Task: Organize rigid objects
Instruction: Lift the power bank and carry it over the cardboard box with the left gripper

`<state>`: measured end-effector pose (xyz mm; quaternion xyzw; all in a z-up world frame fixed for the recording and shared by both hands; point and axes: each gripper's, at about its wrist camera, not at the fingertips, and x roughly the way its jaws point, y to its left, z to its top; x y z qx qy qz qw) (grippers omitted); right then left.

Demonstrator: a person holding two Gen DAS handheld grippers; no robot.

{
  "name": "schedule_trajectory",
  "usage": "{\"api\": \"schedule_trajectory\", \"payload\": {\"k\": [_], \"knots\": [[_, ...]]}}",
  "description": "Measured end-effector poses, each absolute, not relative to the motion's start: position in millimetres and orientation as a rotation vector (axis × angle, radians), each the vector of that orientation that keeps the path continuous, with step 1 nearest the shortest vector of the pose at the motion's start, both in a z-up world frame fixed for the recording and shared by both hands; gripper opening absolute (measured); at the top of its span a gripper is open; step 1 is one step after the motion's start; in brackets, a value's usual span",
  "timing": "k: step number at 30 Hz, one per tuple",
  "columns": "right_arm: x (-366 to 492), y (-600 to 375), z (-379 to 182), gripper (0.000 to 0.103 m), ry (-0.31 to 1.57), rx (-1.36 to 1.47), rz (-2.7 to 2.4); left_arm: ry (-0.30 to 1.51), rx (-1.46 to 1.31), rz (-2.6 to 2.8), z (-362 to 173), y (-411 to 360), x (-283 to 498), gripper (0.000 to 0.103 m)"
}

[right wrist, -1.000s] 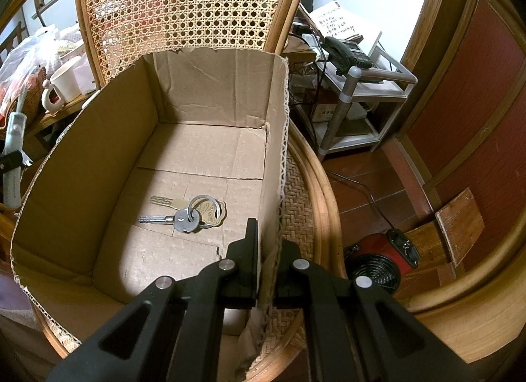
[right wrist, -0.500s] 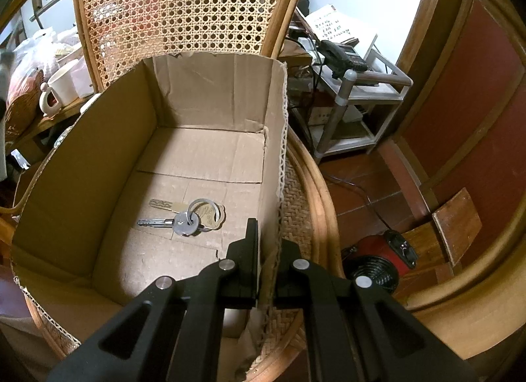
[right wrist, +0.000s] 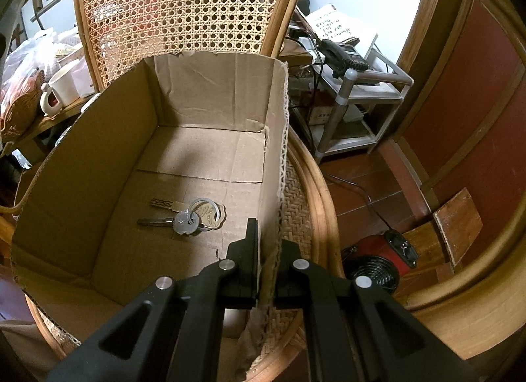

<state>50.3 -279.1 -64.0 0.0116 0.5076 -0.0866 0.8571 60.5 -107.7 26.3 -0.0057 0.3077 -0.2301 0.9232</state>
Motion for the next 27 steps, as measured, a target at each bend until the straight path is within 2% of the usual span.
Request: {"api": "schedule_trajectory", "payload": {"k": [14,27], "knots": [[50.3,-286.9,-61.9,0.005,1.043,0.095,-0.201,0.708,0.008,-0.554,9.3,-136.2,55.3,0.026],[50.7,-287.0,-62.3,0.005,1.047,0.074,-0.192,0.802,0.149,-0.539,-18.0,-159.9,55.8,0.026]]}}
